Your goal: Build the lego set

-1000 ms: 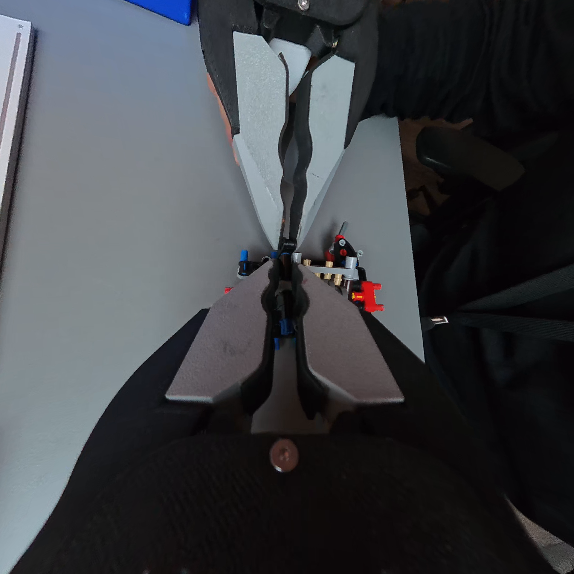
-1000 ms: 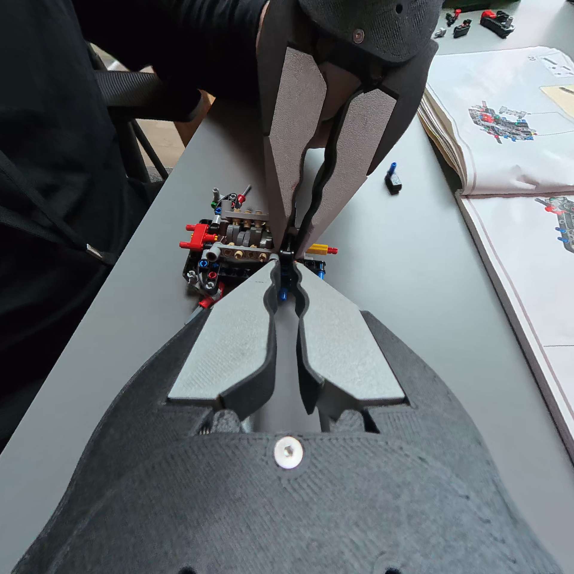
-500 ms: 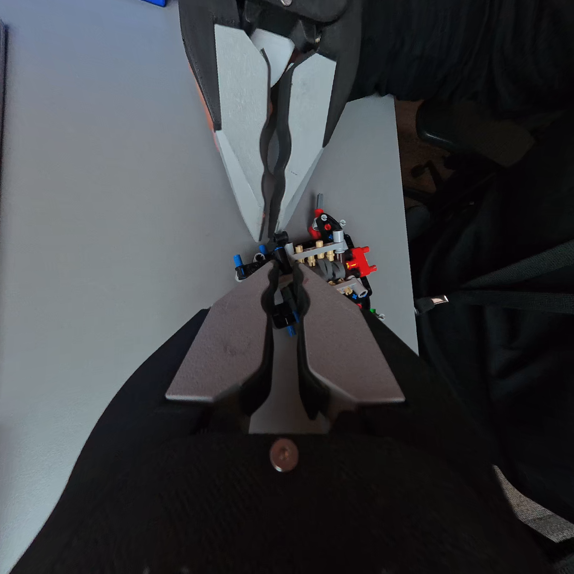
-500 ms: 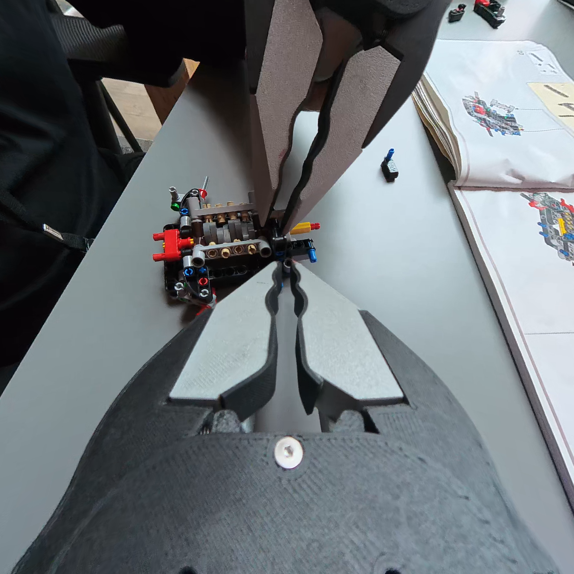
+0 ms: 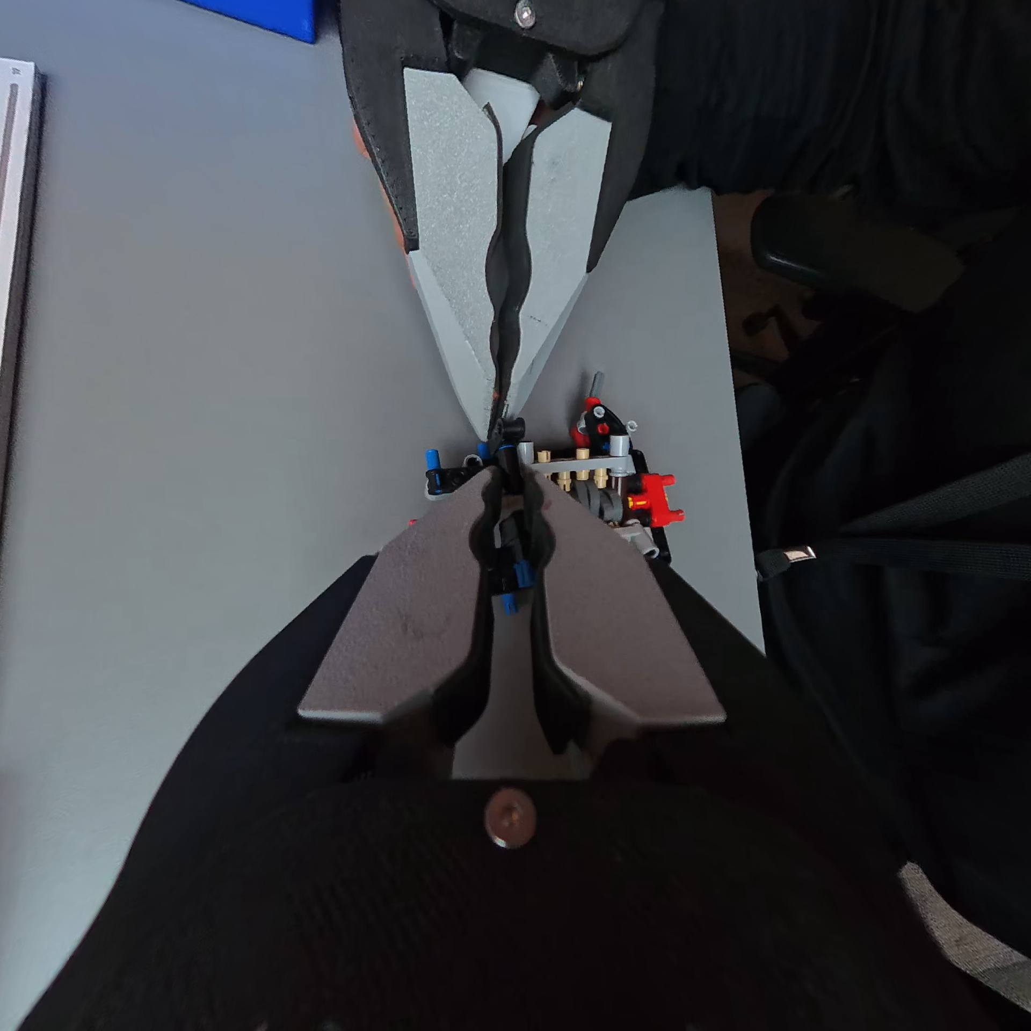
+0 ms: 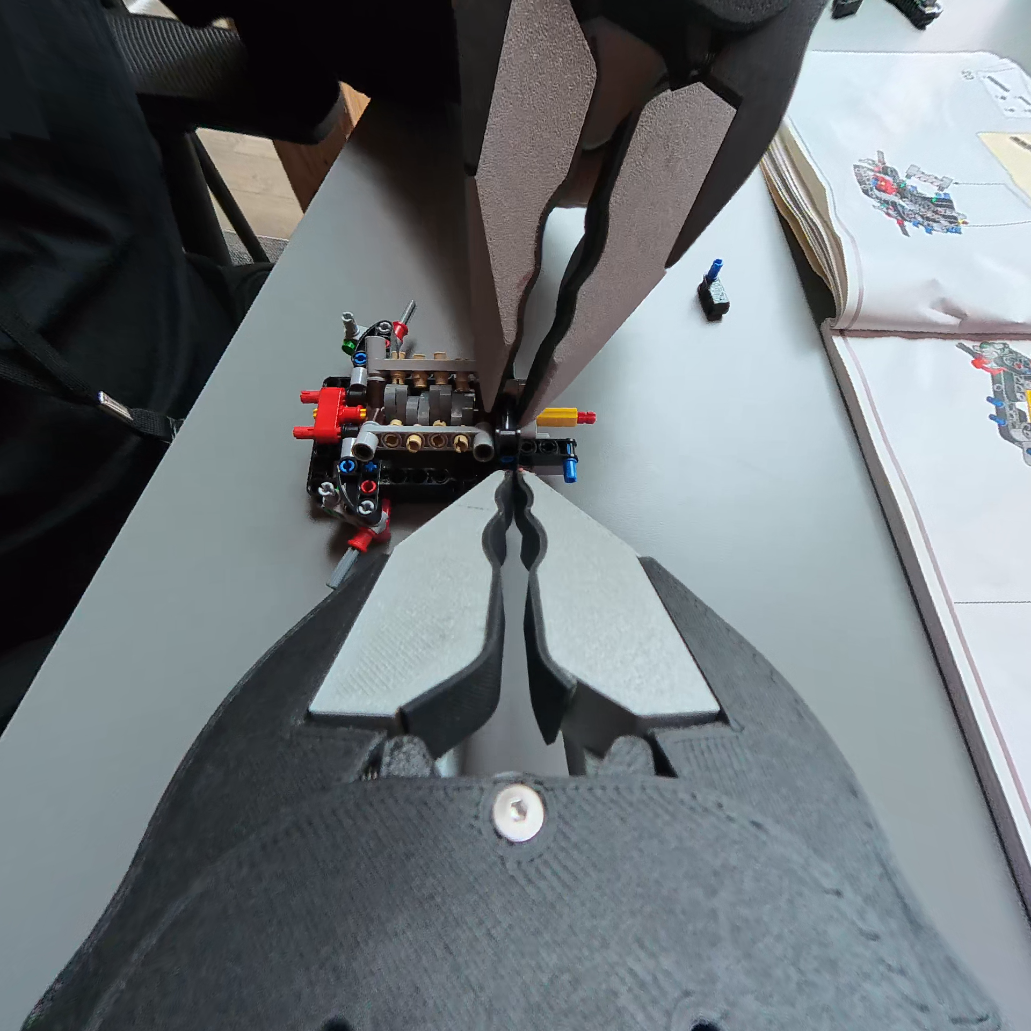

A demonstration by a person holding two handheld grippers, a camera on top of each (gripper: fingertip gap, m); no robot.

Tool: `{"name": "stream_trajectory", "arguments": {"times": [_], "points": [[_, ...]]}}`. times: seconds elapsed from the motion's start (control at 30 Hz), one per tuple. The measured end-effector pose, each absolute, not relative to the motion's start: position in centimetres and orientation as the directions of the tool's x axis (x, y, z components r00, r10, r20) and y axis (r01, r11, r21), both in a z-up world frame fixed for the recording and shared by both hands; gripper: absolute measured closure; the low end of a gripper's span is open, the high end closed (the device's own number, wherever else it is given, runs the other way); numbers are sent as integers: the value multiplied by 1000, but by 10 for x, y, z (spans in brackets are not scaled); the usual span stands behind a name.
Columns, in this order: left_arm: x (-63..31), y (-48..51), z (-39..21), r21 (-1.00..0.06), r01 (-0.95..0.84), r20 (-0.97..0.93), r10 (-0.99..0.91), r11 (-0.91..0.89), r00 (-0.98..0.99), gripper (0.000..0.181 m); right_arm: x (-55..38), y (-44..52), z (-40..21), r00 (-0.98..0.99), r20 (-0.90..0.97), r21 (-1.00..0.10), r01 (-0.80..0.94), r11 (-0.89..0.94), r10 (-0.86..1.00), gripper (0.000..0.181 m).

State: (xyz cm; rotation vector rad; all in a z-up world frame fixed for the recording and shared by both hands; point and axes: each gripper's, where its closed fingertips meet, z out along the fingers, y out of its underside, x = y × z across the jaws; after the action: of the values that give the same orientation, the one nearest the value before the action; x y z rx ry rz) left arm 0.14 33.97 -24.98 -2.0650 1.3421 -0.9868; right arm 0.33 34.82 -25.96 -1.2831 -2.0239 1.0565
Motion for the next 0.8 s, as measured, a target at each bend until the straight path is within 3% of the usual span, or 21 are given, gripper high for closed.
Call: {"name": "stream_trajectory", "arguments": {"times": [0.3, 0.63, 0.7, 0.8], "points": [[0, 343, -250, -719, -566, 299, -915, -403, 272, 178, 0, 343, -260, -426, 34, -805, 524, 277, 904, 181], [-1, 339, -244, -713, -578, 305, -917, -398, 256, 172, 14, 347, -250, -383, -22, -861, 476, 177, 924, 181], [-4, 337, -246, -698, -591, 314, -914, -405, 256, 170, 12, 344, -246, -377, -42, -876, 458, 147, 925, 166], [-4, 335, -248, -687, -595, 333, -909, -416, 251, 169, 6, 342, -248, -369, -34, -871, 466, 154, 929, 178]]}}
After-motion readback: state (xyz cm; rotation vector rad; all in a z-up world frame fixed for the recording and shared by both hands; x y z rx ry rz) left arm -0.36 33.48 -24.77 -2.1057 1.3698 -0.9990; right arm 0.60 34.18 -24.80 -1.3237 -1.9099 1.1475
